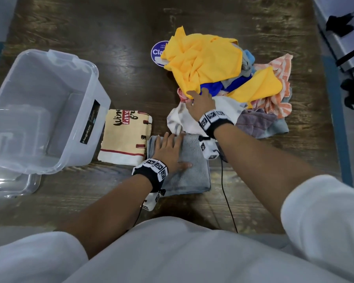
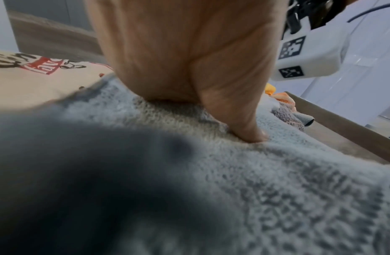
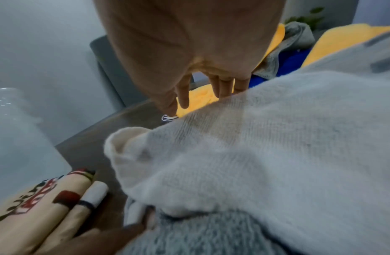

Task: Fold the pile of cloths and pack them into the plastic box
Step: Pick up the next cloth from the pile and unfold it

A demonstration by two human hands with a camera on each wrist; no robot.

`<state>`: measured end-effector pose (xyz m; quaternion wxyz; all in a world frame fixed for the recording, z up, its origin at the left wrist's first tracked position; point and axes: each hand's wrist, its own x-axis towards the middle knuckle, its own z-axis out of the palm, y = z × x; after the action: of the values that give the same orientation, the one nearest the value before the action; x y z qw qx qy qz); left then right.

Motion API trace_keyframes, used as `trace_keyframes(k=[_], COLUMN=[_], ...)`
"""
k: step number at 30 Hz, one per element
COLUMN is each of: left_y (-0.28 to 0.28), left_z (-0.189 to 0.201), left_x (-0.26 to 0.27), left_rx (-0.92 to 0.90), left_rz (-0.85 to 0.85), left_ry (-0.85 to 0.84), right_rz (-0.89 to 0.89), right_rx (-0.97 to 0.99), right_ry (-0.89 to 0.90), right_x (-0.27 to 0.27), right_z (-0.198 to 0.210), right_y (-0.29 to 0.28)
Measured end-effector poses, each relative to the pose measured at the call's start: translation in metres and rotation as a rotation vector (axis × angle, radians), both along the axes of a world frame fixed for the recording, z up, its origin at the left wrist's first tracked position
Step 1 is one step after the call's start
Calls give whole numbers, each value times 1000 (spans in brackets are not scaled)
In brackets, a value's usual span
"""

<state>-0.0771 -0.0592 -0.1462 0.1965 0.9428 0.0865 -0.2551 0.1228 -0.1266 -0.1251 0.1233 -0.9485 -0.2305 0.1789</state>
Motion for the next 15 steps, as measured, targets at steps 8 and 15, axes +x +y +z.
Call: trace_keyframes(k=[8, 15], left_y=[4, 2], left_z=[-9, -8], left_x=[5, 8], left_rx=[10, 27], left_rz=[-15, -3], left_ry=[51, 70], right_rz=[48, 12], right_rx=[-123, 81], right_ry=[110, 143], right_x=[20, 22], right_z=[-23, -19], right_y=[25, 28])
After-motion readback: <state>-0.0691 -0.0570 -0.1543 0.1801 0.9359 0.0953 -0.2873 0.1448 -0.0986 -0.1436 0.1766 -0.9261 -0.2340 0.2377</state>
